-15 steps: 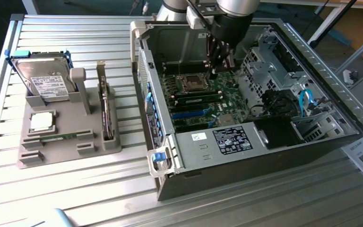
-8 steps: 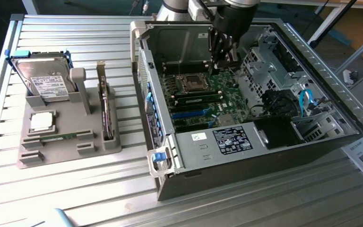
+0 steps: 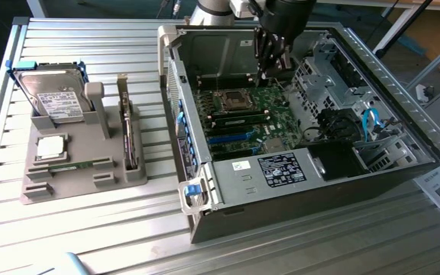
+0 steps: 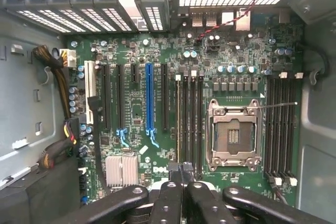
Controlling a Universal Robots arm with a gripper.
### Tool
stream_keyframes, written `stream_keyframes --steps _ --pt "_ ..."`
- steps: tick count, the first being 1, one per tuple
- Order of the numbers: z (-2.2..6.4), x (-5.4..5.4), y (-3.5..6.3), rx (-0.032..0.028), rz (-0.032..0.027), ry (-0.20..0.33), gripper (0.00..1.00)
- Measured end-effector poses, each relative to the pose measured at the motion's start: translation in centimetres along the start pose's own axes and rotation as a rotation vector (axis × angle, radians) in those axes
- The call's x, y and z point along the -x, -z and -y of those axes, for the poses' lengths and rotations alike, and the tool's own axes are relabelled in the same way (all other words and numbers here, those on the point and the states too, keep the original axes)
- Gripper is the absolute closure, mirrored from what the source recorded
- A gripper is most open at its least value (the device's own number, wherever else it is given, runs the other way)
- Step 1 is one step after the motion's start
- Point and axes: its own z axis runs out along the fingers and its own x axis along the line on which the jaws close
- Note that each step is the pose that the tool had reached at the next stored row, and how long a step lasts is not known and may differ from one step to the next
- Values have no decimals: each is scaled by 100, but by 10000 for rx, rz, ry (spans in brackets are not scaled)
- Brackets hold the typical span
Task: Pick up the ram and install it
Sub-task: 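Press down the ram until it locks into place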
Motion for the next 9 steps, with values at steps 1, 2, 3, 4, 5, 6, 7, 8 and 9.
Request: stream_keyframes --steps 1,2,3,4,5,6,7,8,9 --pt "1 0 16 -1 -15 0 89" --pt "1 -1 16 -1 -16 1 89" --pt "1 -1 17 0 -19 1 89" --pt "1 -1 17 0 -19 0 89" --pt "1 -1 17 0 -19 1 89" --pt "1 -1 17 0 -19 1 89" --pt "1 -1 17 0 -18 1 89" --pt "1 -1 17 0 -19 1 89" --pt "1 -1 17 0 -19 1 89"
